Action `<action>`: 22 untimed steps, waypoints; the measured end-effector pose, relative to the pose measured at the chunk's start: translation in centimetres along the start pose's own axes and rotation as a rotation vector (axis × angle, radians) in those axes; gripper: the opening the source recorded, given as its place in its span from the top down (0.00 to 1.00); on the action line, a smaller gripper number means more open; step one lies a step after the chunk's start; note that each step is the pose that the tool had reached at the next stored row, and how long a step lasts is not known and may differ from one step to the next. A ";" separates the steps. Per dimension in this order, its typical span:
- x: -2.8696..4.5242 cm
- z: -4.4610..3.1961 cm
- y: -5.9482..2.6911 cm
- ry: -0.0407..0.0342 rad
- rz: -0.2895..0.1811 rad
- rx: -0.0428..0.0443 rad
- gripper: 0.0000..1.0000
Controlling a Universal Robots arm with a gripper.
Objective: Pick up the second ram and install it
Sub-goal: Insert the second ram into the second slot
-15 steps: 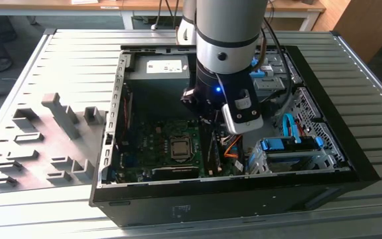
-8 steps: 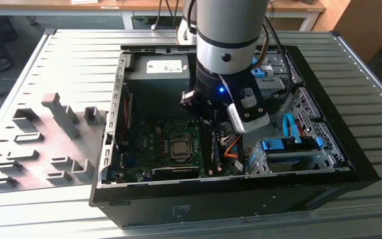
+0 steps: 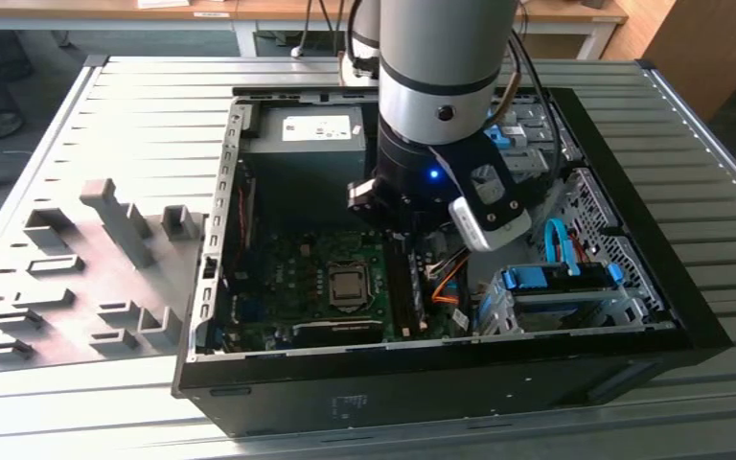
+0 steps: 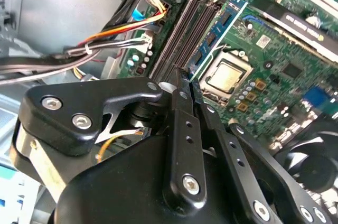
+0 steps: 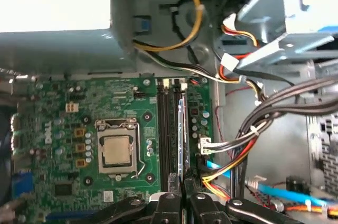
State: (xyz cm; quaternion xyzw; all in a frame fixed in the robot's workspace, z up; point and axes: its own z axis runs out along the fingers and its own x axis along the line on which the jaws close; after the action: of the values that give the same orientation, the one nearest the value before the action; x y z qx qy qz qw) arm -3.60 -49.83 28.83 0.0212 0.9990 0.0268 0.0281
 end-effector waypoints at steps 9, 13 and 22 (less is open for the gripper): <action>0.01 0.07 -0.01 0.0062 -0.112 -0.0062 0.86; 0.02 0.23 0.03 0.0418 -0.101 -0.0065 0.86; 0.02 0.32 0.05 0.0750 -0.090 -0.0064 0.86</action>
State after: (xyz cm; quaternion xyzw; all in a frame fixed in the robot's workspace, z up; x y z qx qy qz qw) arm -3.60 -49.76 28.51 -0.0250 0.9992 0.0295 -0.0082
